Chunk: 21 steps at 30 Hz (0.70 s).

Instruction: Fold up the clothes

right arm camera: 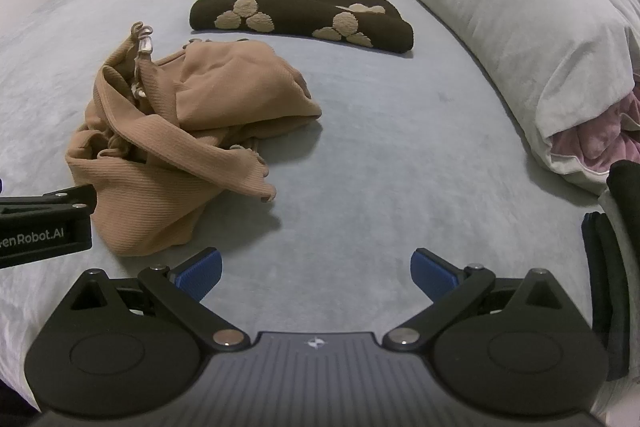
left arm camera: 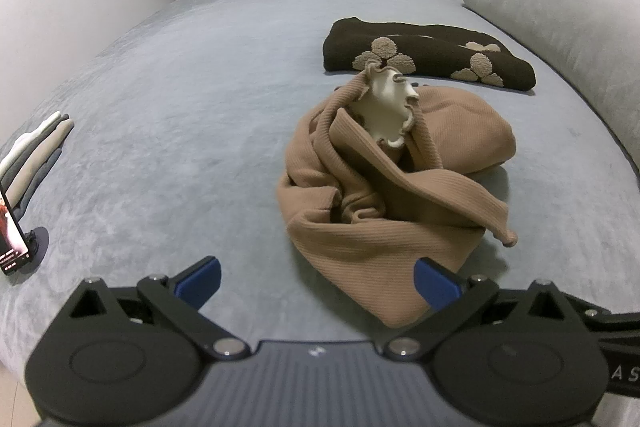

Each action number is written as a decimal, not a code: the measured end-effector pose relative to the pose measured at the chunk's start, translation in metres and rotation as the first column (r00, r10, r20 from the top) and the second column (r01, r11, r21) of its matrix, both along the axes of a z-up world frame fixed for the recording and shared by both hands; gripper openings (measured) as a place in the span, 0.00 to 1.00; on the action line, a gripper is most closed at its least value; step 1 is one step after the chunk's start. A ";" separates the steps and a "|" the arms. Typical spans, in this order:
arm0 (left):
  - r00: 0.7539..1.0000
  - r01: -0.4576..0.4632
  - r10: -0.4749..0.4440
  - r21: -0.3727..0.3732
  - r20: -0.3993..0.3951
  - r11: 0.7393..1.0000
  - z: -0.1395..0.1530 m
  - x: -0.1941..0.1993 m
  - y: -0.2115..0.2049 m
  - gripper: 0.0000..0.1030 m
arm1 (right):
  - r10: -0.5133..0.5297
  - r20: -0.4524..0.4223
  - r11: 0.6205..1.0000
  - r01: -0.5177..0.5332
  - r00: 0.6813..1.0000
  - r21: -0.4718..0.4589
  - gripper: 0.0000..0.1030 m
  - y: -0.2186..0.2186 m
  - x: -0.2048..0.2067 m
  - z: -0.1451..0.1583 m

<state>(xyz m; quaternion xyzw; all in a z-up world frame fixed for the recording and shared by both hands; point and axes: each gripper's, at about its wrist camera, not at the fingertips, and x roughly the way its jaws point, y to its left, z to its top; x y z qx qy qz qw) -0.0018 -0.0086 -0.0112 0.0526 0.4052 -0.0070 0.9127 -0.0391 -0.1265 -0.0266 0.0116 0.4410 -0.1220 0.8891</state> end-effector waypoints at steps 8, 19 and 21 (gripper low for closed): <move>1.000 -0.002 0.002 0.001 0.001 1.000 0.000 0.000 0.000 1.00 | 0.005 0.001 1.000 -0.005 1.000 0.001 1.00 0.001 0.000 0.001; 1.000 -0.003 0.003 0.001 0.000 1.000 0.000 0.000 0.001 1.00 | 0.005 0.000 1.000 -0.005 1.000 0.002 1.00 0.002 0.001 0.000; 1.000 -0.003 0.003 0.000 -0.002 1.000 -0.001 0.001 0.002 1.00 | 0.006 -0.004 1.000 -0.006 1.000 0.003 1.00 0.003 0.002 -0.002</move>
